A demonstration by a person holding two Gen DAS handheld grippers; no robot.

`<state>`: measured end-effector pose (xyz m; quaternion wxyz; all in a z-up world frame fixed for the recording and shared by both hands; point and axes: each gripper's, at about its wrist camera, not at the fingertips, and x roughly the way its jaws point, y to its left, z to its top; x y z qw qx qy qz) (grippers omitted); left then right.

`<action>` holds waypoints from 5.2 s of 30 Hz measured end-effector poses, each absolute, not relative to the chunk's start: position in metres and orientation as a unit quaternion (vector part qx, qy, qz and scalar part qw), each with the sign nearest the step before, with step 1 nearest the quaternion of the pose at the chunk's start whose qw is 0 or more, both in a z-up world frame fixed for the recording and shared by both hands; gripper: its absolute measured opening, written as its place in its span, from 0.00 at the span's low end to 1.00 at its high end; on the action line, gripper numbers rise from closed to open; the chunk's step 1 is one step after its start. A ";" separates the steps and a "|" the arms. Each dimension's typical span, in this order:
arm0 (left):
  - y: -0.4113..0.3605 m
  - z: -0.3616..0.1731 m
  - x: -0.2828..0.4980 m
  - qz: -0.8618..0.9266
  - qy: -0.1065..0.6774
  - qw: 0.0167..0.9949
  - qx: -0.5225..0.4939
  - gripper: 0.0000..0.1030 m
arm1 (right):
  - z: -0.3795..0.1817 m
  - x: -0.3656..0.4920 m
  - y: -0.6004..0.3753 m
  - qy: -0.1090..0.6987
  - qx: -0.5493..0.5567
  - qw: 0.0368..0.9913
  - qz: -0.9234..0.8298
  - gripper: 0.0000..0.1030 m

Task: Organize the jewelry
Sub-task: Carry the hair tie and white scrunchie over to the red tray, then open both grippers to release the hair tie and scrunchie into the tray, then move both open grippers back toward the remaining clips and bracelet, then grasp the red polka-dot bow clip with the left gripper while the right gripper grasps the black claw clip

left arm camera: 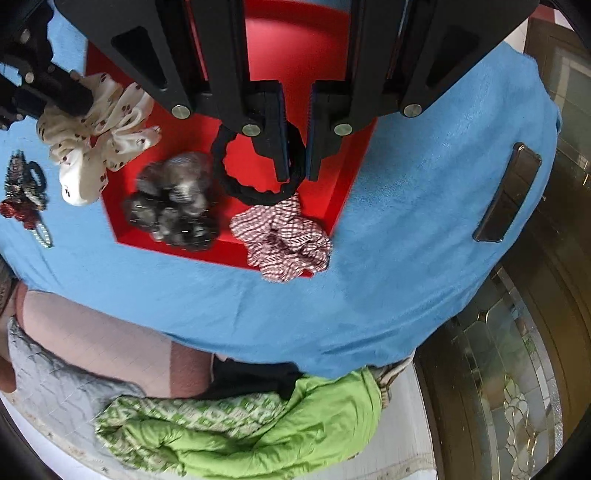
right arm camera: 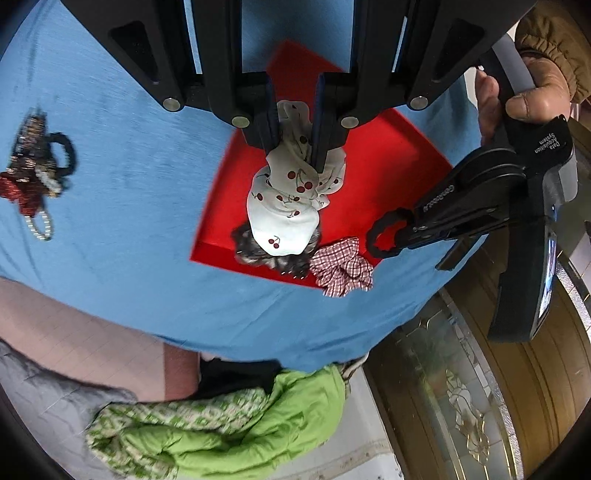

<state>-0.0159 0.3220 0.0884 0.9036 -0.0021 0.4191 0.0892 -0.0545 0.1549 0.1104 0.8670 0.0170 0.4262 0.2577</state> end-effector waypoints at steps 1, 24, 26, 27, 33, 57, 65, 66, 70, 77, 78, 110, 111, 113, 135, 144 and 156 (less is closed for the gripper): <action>0.325 0.085 -0.012 0.090 0.422 0.902 -0.005 0.08 | 0.105 -0.050 0.162 0.431 0.017 0.864 0.259 0.17; 0.347 0.073 0.001 0.083 0.419 0.902 -0.056 0.36 | 0.061 -0.018 0.198 0.458 0.004 0.852 0.255 0.39; 0.346 0.079 -0.002 0.079 0.415 0.904 -0.057 0.36 | 0.064 -0.020 0.196 0.455 0.006 0.853 0.257 0.46; 0.345 0.082 -0.004 0.078 0.413 0.905 -0.057 0.36 | 0.065 -0.021 0.196 0.453 0.006 0.853 0.258 0.48; 0.341 0.107 -0.023 0.089 0.391 0.914 -0.056 0.37 | 0.081 -0.032 0.196 0.436 -0.002 0.861 0.263 0.54; 0.247 0.169 -0.140 0.107 0.276 0.952 -0.081 0.60 | 0.152 -0.135 0.060 0.291 -0.059 0.949 0.104 0.61; 0.164 0.170 -0.191 0.139 0.177 0.974 0.008 0.67 | 0.173 -0.171 -0.006 0.235 -0.060 0.970 0.013 0.66; 0.156 0.171 -0.196 0.133 0.172 0.976 0.016 0.68 | 0.174 -0.175 -0.014 0.233 -0.055 0.971 0.005 0.67; 0.132 0.176 -0.205 0.106 0.168 0.979 0.048 0.69 | 0.180 -0.185 -0.041 0.231 -0.037 0.972 -0.019 0.68; 0.115 0.177 -0.209 0.074 0.192 0.976 0.071 0.72 | 0.184 -0.203 -0.052 0.221 -0.027 0.975 -0.018 0.75; 0.115 0.176 -0.206 0.068 0.204 0.974 0.069 0.75 | 0.183 -0.204 -0.053 0.221 -0.027 0.975 -0.018 0.77; 0.023 0.098 -0.005 -0.129 0.435 0.891 0.001 0.77 | 0.082 -0.070 -0.186 0.400 0.163 0.902 0.013 0.80; 0.020 0.097 0.007 -0.134 0.439 0.889 -0.007 0.77 | 0.079 -0.065 -0.186 0.402 0.169 0.900 0.020 0.79; 0.013 0.097 0.027 -0.139 0.445 0.885 -0.016 0.77 | 0.074 -0.058 -0.183 0.404 0.176 0.897 0.033 0.79; -0.087 0.045 0.134 -0.238 0.518 0.821 0.015 0.50 | 0.033 -0.006 -0.159 0.421 0.203 0.880 0.081 0.66; -0.089 0.048 0.127 -0.261 0.528 0.808 0.014 0.04 | 0.037 -0.010 -0.150 0.418 0.201 0.882 0.084 0.30; -0.066 0.092 0.084 -0.248 0.487 0.837 0.007 0.03 | 0.049 -0.042 -0.163 0.414 0.216 0.881 0.074 0.27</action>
